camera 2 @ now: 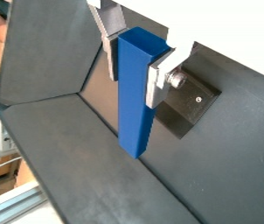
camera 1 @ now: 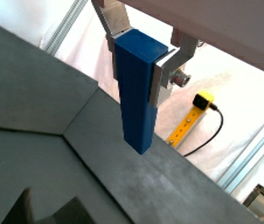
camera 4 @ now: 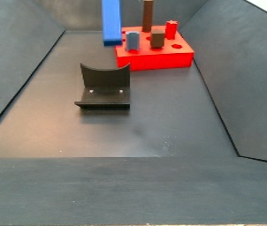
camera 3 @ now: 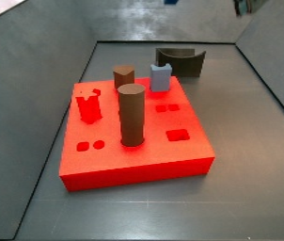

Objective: Pick up the rectangle object. Move up. Place the rectangle object on the fixture. Regrasp the rectangle object. Move to above the board. Insert the rectangle object.
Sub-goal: Move to above the board.

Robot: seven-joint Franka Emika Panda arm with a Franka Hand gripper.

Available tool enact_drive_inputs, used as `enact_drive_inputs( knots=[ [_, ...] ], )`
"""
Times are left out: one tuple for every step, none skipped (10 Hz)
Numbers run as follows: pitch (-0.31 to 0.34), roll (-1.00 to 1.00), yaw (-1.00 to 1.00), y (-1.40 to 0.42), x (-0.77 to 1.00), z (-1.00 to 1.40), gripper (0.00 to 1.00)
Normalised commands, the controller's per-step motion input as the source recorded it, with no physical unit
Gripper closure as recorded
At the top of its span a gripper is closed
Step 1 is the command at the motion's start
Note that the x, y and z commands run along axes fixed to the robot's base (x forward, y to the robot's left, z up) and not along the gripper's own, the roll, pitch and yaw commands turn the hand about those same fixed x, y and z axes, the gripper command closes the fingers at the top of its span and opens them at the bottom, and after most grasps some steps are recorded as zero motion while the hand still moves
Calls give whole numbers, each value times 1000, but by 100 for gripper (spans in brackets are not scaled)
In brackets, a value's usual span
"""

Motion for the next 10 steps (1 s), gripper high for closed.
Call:
enact_drive_inputs(
  knots=[
    [13, -75, -3, 43, -139, 1000, 100],
    [17, -71, -5, 29, -111, 853, 100],
    [20, -69, -5, 22, -94, 740, 100],
    [31, -65, -4, 12, -65, 507, 100],
    [44, -68, 0, 6, -44, 273, 100],
    [-3, -1000, -89, -1000, -445, 132, 100],
    [-11, -1000, -87, -1000, -442, 118, 100],
    [-16, -1000, -84, -1000, -467, 134, 100],
    [-17, -1000, -89, -1000, -485, 125, 100],
    [-21, -1000, -93, -1000, -512, 134, 100]
  ],
)
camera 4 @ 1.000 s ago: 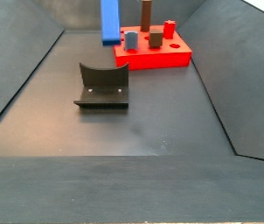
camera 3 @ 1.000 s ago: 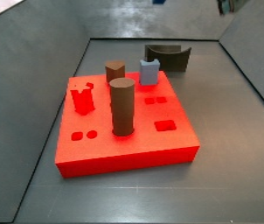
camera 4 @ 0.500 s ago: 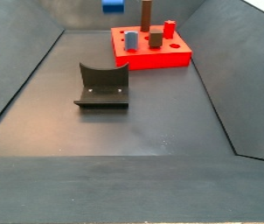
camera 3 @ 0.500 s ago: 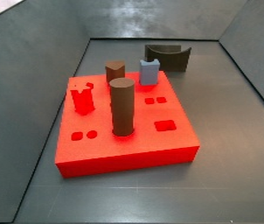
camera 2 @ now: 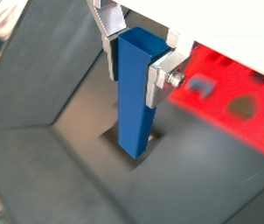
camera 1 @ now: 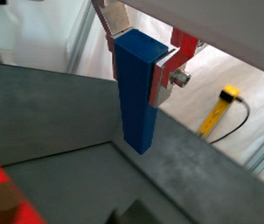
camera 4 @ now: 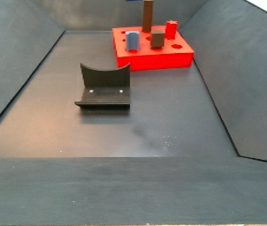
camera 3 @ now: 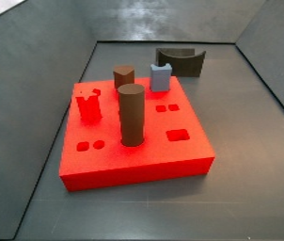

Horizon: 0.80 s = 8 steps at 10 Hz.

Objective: Pick up the rectangle object. Move up. Place the rectangle object on the fixture. Regrasp the rectangle object. Move to above the board. Insert the rectangle object.
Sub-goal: Move to above the board.

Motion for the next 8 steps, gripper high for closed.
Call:
enact_drive_inputs(
  knots=[
    [-22, -1000, -96, -1000, -548, 136, 100],
    [-23, -1000, -96, -1000, -565, 140, 100],
    [-25, -1000, -97, -890, -548, 133, 100],
    [-28, -1000, -95, -496, -364, 77, 100],
    [-33, -1000, -92, -233, -236, 42, 100],
    [-37, -1000, -88, -95, -162, 18, 100],
    [-58, -1000, -82, -25, -132, 21, 100],
    [-81, -892, -64, 14, -118, 10, 100]
  ],
)
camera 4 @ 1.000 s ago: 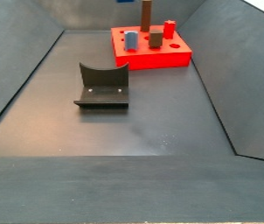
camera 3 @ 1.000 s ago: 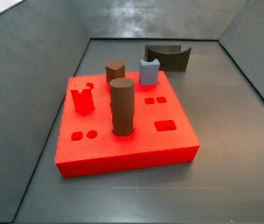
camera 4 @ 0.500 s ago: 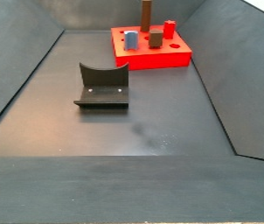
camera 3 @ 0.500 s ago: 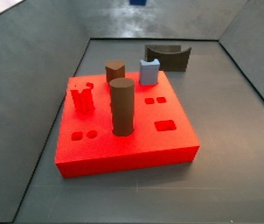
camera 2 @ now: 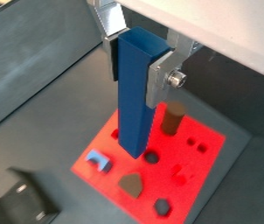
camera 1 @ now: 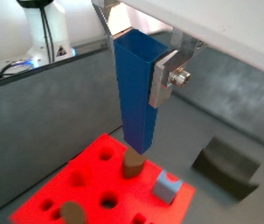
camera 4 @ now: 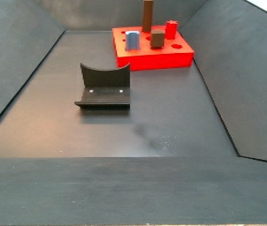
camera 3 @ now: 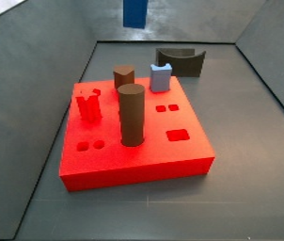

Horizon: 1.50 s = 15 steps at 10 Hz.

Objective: Pick up the rectangle object. Move up. Place the rectangle object on the fixture. Regrasp the rectangle object. Move to above the board. Insert the rectangle object.
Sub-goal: Move to above the board, then insert the rectangle object.

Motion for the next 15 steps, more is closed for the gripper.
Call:
enact_drive_inputs(
  knots=[
    [-88, -671, -43, 33, -105, 4, 100],
    [-86, -471, -29, 28, -93, 8, 100],
    [-69, -280, -16, 20, -70, 0, 100],
    [-4, -1, 0, 0, 0, -9, 100],
    [-23, -10, 0, -29, 0, -40, 100],
    [-30, -19, 0, -69, 0, -63, 100],
    [-50, -39, 9, -209, 0, -117, 100],
    [-44, 0, 34, -377, 6, -146, 100],
    [-41, 0, 77, -489, 9, -149, 100],
    [-53, 0, 114, -474, 0, -229, 100],
    [-64, 0, 237, -394, 0, -346, 100],
    [-51, -37, 286, -369, 217, -157, 100],
    [0, -17, 403, -391, 380, 0, 100],
    [0, -17, 343, -323, 620, 77, 100],
    [31, 0, 351, -317, 797, 109, 100]
  ],
)
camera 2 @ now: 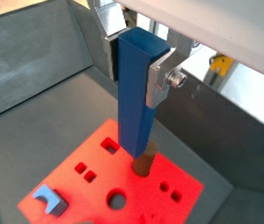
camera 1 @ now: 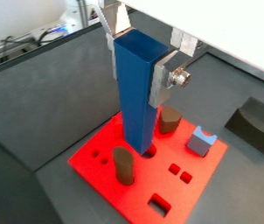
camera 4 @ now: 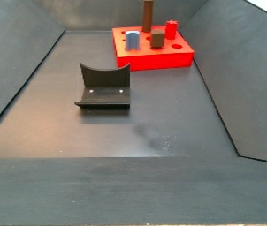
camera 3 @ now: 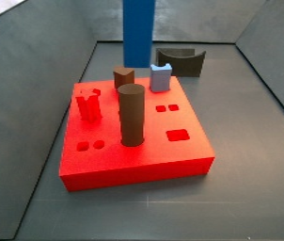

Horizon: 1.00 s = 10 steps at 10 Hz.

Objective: Pick up the rectangle object. Move up. Place the rectangle object on the fixture. Regrasp the rectangle object. Move to above the board. Insert the rectangle object.
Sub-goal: Insert the rectangle object.

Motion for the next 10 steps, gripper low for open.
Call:
enact_drive_inputs(
  knots=[
    [40, 0, 346, -314, 829, 100, 100],
    [74, 0, 120, -266, 1000, 114, 100],
    [106, 0, 3, -223, 1000, 97, 100],
    [107, 0, 0, -186, 1000, 69, 100],
    [101, 26, -14, -200, 846, 0, 100],
    [0, 0, 9, 0, -29, 0, 100],
    [0, 0, 0, -3, 63, -14, 100],
    [-67, -6, 0, 0, 674, -74, 100],
    [-27, 0, 0, -60, 1000, -86, 100],
    [-4, 0, 0, -66, 1000, -131, 100]
  ],
)
